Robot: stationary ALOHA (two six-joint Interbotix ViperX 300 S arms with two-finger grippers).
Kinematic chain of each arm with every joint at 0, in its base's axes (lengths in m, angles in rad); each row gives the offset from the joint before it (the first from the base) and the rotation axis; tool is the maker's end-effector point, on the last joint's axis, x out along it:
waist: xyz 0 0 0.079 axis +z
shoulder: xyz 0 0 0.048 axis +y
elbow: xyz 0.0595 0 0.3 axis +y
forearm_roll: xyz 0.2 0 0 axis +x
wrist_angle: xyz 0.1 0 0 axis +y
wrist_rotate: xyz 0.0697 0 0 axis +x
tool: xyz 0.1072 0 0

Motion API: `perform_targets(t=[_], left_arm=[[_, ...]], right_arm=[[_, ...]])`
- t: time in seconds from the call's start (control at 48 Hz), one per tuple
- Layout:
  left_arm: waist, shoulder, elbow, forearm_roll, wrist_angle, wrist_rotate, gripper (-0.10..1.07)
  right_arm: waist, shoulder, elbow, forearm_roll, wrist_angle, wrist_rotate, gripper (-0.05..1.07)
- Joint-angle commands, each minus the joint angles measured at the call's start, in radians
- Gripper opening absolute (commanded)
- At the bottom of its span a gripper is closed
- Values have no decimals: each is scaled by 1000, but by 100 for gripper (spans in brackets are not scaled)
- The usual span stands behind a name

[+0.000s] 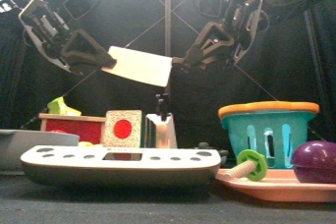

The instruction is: Cut sushi roll

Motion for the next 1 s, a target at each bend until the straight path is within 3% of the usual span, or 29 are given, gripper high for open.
perform_targets(t=[0.0,0.271,0.646,0.833,0.979], left_arm=[[-17,25,-5,2,6,2,25],[-23,69,-12,3,40,5,25],[-81,52,-81,14,244,5,25],[-84,2,-87,37,253,5,25],[-84,-61,-67,41,262,3,25]], right_arm=[[9,-9,-37,6,21,2,48],[21,38,-132,32,181,5,48],[20,38,-158,-18,273,6,48],[-17,32,-206,-58,408,12,48],[-18,38,-245,-114,425,17,48]])
